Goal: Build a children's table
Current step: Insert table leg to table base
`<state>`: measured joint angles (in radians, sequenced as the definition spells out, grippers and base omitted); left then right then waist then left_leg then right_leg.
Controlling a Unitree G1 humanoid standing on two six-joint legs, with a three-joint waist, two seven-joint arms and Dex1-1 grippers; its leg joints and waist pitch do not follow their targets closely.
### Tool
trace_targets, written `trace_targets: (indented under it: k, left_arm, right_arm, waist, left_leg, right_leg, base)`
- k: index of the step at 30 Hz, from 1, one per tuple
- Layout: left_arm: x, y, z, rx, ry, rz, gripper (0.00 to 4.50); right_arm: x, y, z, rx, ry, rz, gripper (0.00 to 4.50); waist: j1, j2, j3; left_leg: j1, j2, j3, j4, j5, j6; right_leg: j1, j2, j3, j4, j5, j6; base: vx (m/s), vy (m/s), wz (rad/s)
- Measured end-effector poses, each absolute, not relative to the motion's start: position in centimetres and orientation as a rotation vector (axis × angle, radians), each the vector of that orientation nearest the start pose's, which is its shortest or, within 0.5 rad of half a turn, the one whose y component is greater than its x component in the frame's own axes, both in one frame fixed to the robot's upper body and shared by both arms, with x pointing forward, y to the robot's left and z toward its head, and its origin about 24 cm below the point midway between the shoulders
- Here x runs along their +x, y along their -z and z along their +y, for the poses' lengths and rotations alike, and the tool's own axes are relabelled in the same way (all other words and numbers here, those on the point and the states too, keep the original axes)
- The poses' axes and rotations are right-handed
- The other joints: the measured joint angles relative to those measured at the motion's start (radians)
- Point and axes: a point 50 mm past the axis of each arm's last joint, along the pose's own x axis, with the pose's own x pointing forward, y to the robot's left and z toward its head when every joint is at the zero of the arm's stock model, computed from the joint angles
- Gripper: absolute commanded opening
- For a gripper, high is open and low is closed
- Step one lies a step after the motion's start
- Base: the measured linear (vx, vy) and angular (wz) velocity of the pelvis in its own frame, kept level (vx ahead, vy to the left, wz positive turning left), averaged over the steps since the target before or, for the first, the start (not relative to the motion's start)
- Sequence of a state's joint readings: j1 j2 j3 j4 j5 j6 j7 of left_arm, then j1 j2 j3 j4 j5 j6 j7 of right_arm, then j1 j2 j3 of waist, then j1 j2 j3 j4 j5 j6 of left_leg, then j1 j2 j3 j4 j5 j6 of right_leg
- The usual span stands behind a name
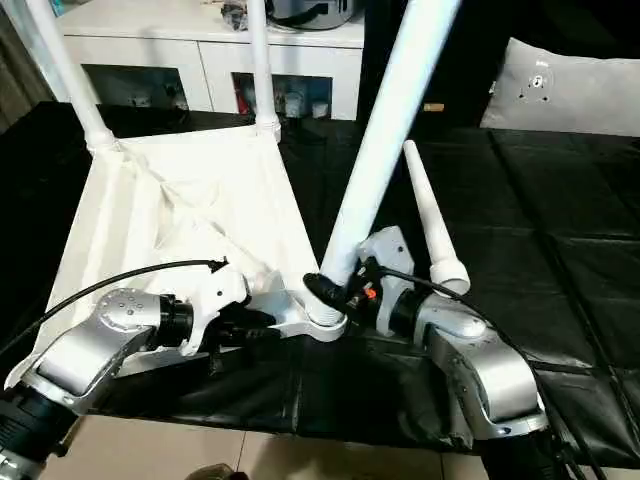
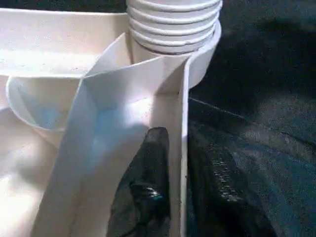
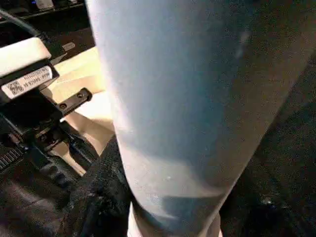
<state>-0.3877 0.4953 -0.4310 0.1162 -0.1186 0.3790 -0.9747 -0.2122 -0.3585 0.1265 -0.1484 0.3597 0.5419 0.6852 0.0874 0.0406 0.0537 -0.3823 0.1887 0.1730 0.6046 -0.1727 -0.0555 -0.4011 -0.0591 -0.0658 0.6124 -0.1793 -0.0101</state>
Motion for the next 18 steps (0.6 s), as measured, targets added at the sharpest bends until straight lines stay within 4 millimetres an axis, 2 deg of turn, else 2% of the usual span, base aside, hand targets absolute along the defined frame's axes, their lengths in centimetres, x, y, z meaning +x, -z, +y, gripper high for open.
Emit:
trace_targets:
  k: [3,4,5,18]
  left_arm:
    - [27.5,-5.0,12.2,0.41,1.262,0.48,0.32]
    - [27.5,-5.0,12.2,0.413,1.264,0.478,0.05]
    - [27.5,-4.9,12.3,0.414,1.266,0.477,0.01]
    - [29.5,-4.7,13.1,0.46,1.343,0.432,0.0]
  right_arm:
    - [26.8,-8.3,-13.2,0.013,-0.902,0.261,1.89]
    - [26.9,-8.3,-13.3,0.006,-0.903,0.263,1.89]
    - [27.0,-8.3,-13.3,0.002,-0.907,0.265,1.89]
    - [29.0,-8.4,-12.8,-0.083,-0.992,0.327,1.89]
  waist:
    - [-0.001,0.001,-0.001]
    - [-0.001,0.001,-0.001]
    - [-0.001,0.001,-0.001]
    - [0.003,0.001,-0.001]
  left_leg:
    - [0.0,0.0,0.0,0.0,0.0,0.0]
    - [0.001,0.0,0.0,0.0,0.0,0.0]
    - [0.001,0.0,0.0,0.0,0.0,0.0]
    - [0.002,0.0,0.0,0.0,0.0,0.0]
  right_leg:
    - [0.0,0.0,0.0,0.0,0.0,0.0]
    - [0.001,0.0,0.0,0.0,0.0,0.0]
    - [0.001,0.0,0.0,0.0,0.0,0.0]
    - [0.003,-0.001,0.0,0.0,0.001,0.0]
  base:
    - [0.0,0.0,0.0]
    - [0.0,0.0,0.0]
    - [0.0,0.0,0.0]
    - [0.0,0.0,0.0]
